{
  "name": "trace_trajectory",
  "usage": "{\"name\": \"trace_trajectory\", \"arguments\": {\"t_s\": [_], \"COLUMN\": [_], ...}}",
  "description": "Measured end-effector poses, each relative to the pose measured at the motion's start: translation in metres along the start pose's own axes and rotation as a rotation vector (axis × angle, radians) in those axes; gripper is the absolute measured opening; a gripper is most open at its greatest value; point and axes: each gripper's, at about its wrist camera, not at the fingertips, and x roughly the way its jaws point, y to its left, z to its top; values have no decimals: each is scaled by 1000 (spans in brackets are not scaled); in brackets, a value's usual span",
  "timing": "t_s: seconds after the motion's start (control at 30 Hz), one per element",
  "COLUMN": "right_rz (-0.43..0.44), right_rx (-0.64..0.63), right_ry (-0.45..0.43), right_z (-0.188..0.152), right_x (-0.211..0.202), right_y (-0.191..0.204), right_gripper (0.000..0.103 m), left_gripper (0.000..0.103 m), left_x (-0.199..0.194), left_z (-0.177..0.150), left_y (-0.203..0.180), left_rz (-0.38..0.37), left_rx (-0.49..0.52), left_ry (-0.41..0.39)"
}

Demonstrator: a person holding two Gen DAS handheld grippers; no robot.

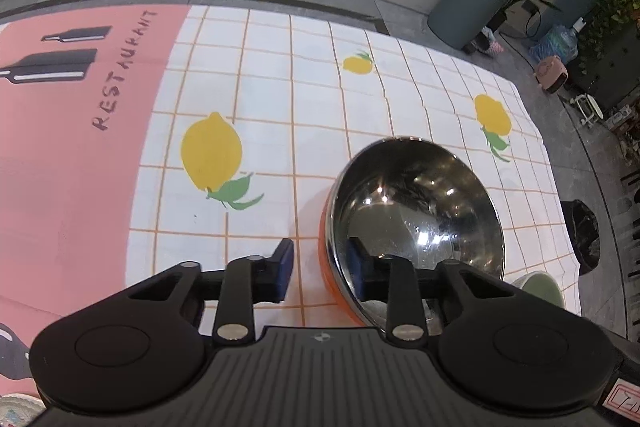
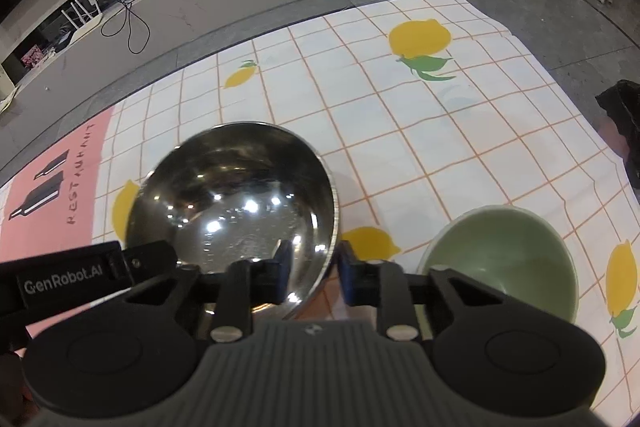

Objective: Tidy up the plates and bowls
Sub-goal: 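Grasp the orange bowl rim with both grippers, then lift the orange bowl with both grippers and carry it toward the blue bowl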

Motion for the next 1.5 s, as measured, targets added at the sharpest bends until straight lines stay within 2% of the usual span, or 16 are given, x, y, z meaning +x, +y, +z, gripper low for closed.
{"name": "trace_trajectory", "arguments": {"t_s": [0.17,0.4,0.67,0.87,1.17,1.3,1.5], "right_rz": [22,21,87,142,236,270,287], "right_rx": [9,28,63,59,50,45,25], "right_ry": [29,22,-10,-60,-60,-38,0], "right_z": [2,1,-5,-27,-75,-94,-120], "right_x": [9,0,-45,-94,-149,-163,-170], "right_y": [-7,-6,-6,3,13,14,17], "right_gripper": [14,14,14,15,15,15,15], "left_gripper": [16,14,14,15,15,16,16], "left_x": [3,-8,-61,-113,-175,-190,-192], "left_z": [-1,-2,-13,-37,-81,-100,-123], "left_y": [-2,-11,-14,-7,11,17,36], "left_rz": [-16,15,12,3,0,10,-6], "left_rx": [-10,21,23,-1,-41,-38,-93], "left_ry": [6,-11,-76,-139,-217,-218,-187]}}
